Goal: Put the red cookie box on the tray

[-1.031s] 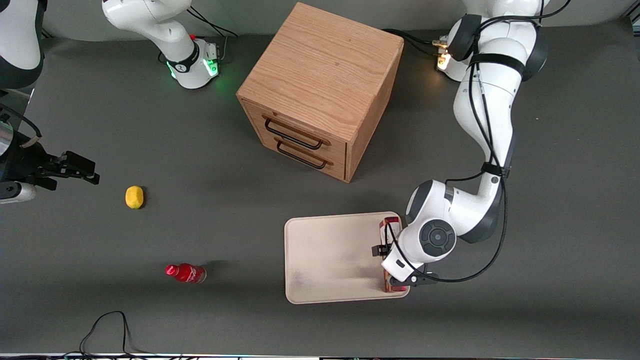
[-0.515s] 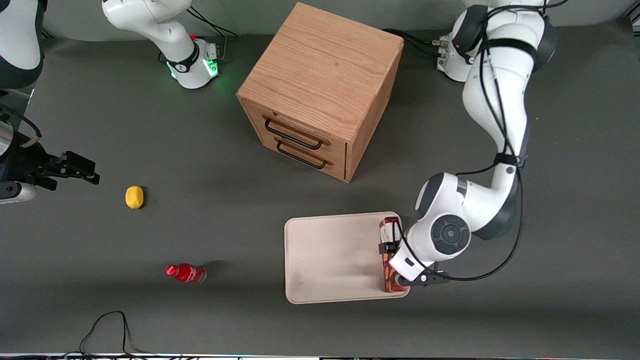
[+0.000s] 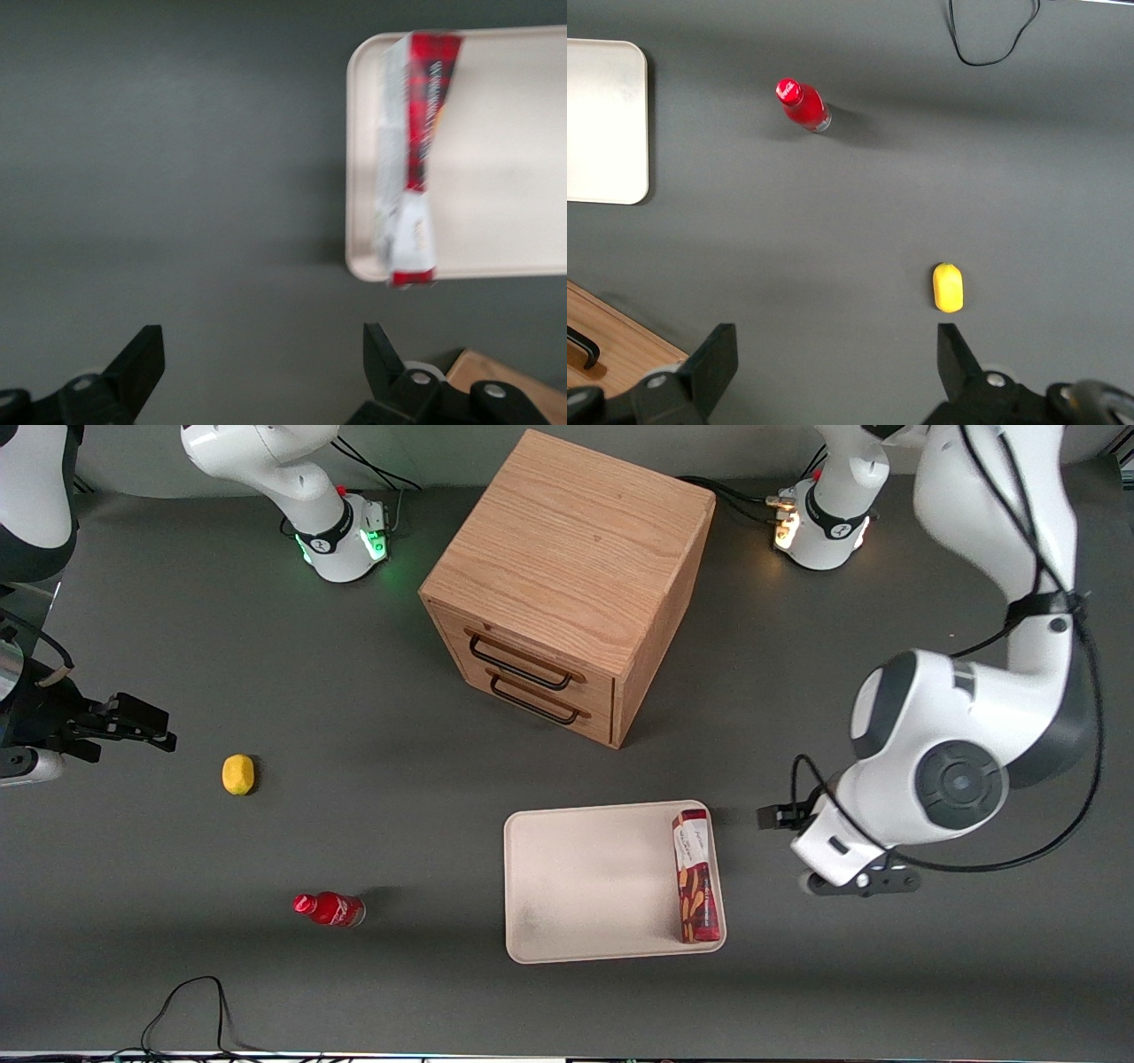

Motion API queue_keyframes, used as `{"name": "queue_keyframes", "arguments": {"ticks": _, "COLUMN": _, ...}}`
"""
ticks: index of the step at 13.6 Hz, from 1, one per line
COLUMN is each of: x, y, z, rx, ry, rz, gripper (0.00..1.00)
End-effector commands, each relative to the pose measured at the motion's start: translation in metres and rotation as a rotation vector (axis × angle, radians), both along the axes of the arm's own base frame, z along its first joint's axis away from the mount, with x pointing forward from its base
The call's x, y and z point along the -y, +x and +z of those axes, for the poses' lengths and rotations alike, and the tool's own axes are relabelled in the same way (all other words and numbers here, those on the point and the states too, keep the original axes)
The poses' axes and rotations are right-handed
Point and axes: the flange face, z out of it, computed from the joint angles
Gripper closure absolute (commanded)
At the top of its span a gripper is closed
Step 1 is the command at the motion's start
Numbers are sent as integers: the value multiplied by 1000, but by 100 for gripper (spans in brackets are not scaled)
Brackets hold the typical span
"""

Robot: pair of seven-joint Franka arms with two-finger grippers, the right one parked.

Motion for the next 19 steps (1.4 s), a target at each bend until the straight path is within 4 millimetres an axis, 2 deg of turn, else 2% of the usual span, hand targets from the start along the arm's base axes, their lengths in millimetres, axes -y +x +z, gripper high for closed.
{"name": "queue_keyframes", "arguments": {"ticks": 1, "x": -57, "y": -35, "z": 14, "rx": -15, "ry": 16, "rz": 5, "gripper": 0}}
{"name": "queue_keyframes", "arguments": {"ticks": 3, "x": -98, "y": -46, "z": 28, "rx": -15, "ry": 29, "rz": -22, "gripper": 0}}
{"name": "queue_keyframes", "arguments": {"ticks": 5, "x": -137, "y": -53, "z": 52, "rx": -29, "ry": 59, "rz": 22, "gripper": 0}}
{"name": "queue_keyframes", "arguments": {"ticks": 8, "x": -173, "y": -63, "z": 86, "rx": -26, "ry": 84, "rz": 65, "gripper": 0}}
{"name": "queue_keyframes", "arguments": {"ticks": 11, "x": -182, "y": -71, "z": 116, "rx": -74, "ry": 87, "rz": 45, "gripper": 0}}
{"name": "queue_keyframes", "arguments": {"ticks": 12, "x": -179, "y": -73, "z": 127, "rx": -80, "ry": 106, "rz": 48, "gripper": 0}}
{"name": "queue_keyframes", "arguments": {"ticks": 13, "x": -186, "y": -74, "z": 135, "rx": -74, "ry": 119, "rz": 58, "gripper": 0}}
{"name": "queue_keyframes", "arguments": {"ticks": 19, "x": -201, "y": -77, "z": 136, "rx": -98, "ry": 70, "rz": -2, "gripper": 0}}
